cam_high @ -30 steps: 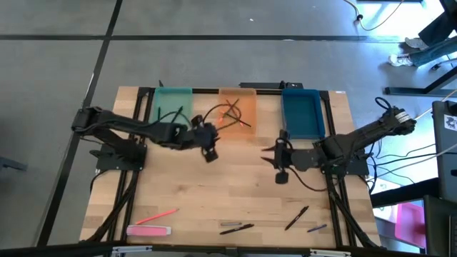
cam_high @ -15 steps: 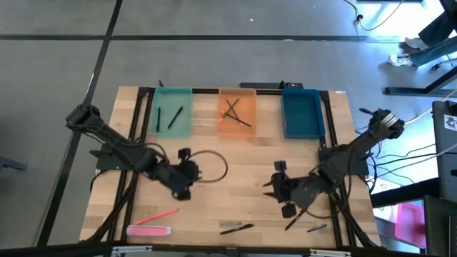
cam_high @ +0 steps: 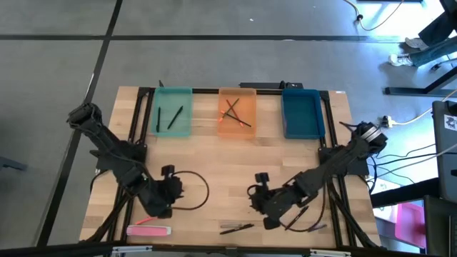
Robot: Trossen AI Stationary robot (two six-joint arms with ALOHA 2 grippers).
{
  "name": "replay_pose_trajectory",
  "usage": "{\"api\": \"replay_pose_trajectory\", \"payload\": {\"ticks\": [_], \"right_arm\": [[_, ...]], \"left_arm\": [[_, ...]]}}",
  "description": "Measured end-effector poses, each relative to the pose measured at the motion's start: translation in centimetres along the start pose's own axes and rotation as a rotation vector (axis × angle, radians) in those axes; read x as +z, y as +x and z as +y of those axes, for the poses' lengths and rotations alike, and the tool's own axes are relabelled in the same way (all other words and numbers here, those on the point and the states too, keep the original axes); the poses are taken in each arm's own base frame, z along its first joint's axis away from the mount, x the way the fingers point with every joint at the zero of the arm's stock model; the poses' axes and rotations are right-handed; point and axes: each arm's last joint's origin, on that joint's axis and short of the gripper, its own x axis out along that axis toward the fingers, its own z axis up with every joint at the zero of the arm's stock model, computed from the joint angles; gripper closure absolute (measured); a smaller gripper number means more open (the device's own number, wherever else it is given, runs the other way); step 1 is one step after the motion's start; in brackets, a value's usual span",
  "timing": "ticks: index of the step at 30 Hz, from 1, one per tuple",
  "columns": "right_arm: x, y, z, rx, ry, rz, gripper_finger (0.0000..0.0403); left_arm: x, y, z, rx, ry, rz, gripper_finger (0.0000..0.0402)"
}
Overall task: Sort crayons/erasers/pens/pencils in bins
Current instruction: Put the gray crayon into the blue bin
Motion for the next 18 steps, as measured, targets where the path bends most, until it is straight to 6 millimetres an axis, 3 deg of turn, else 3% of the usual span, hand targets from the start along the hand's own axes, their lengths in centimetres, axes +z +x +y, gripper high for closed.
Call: {"api": "replay_pose_trajectory", "payload": {"ticks": [11, 18], "right_arm": [[1.2, 3.5, 1.5, 0.086, -0.033, -0.054, 0.0282], [0.7, 7.4, 2.2, 0.085, -0.105, -0.076, 0.0282]], "left_arm": [[-3.9, 1.5, -1.5, -0.008, -0.019, 0.137, 0.0325], [-4.9, 2.7, -2.3, 0.029, 0.014, 0.173, 0.0325]]}}
